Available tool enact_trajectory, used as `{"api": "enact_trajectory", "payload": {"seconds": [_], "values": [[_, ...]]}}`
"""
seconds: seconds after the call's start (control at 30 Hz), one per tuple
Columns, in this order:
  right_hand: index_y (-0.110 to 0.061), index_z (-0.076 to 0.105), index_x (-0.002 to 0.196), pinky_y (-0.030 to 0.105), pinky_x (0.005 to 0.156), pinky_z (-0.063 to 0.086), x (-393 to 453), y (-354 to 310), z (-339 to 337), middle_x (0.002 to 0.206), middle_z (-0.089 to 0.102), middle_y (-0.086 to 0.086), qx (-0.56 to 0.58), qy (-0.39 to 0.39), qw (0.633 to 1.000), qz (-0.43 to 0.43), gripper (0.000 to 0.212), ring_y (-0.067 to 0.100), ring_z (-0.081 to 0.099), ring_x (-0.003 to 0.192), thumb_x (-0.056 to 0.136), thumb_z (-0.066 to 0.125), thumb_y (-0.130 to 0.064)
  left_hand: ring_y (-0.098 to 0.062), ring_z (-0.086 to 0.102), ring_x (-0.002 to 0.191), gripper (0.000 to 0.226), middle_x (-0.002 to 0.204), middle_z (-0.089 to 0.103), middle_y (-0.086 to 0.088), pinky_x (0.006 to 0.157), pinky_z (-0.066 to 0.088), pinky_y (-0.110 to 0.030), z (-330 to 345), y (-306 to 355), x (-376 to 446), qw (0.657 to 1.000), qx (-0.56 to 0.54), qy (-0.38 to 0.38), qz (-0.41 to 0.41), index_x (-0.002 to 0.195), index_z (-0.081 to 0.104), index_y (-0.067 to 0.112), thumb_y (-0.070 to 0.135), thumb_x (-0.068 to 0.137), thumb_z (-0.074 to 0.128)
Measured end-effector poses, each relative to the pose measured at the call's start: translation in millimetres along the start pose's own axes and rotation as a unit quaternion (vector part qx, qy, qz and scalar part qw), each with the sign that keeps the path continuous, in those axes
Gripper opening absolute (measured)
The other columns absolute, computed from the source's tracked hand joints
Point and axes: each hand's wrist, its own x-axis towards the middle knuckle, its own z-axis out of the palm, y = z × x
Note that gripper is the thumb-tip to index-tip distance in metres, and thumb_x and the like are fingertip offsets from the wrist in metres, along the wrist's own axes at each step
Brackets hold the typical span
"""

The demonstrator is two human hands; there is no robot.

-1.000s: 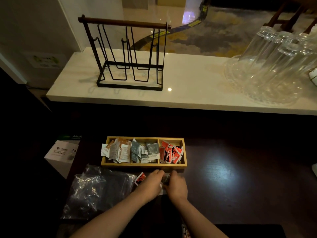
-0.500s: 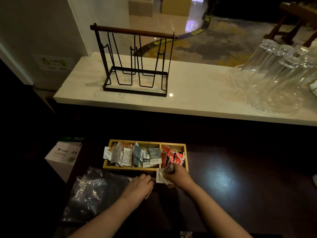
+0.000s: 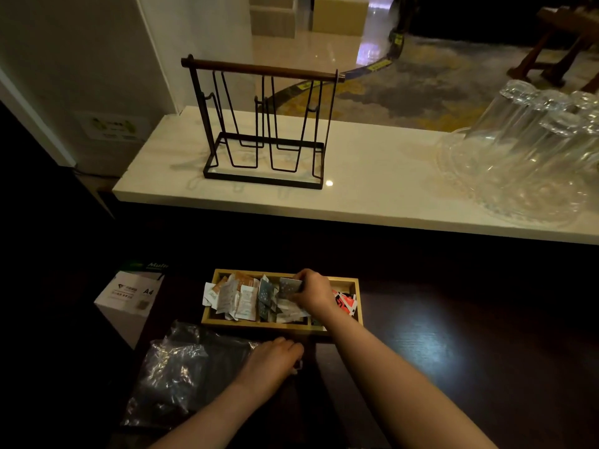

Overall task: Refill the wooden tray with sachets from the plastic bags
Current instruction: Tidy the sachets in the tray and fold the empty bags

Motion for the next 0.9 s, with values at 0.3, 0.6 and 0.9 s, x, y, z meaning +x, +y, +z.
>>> {"api": "enact_trajectory", "payload": {"seconds": [0.3, 0.6, 0.9], "values": [[-0.010, 0.063, 0.111, 0.015, 0.072, 0.043, -2, 10, -24, 0.107, 0.067, 0.004, 0.022, 0.097, 0.995, -0.022, 0.026, 0.013, 0.062, 0.093, 0.089, 0.053, 0.000, -0.007, 0.061, 0.079, 0.007, 0.087, 0.063, 0.008, 0.072, 0.055, -0.032, -20, 2, -2, 0.868, -0.437, 0.117, -0.207, 0.094, 0.055, 0.023, 0.022, 0.089, 0.060], [-0.013, 0.057, 0.112, 0.016, 0.060, 0.052, -63, 20, -18, 0.098, 0.063, 0.004, 0.218, -0.137, 0.966, -0.003, 0.024, 0.007, 0.062, 0.075, 0.089, 0.062, -0.021, -0.014, 0.065, 0.093, 0.024, 0.110, 0.065, -0.007, 0.069, 0.056, -0.024, -25, -10, 8, 0.715, -0.640, 0.124, -0.254, 0.097, 0.058, 0.026, 0.003, 0.091, 0.055], [-0.016, 0.066, 0.087, 0.022, 0.056, 0.052, -59, 40, -39, 0.074, 0.065, -0.003, 0.196, 0.035, 0.979, 0.049, 0.004, 0.006, 0.062, 0.061, 0.085, 0.068, -0.018, -0.004, 0.057, 0.086, 0.012, 0.095, 0.061, 0.009, 0.074, 0.048, -0.018, -40, -9, 17, 0.901, -0.360, 0.165, -0.176, 0.102, 0.061, 0.021, 0.024, 0.093, 0.055]]}}
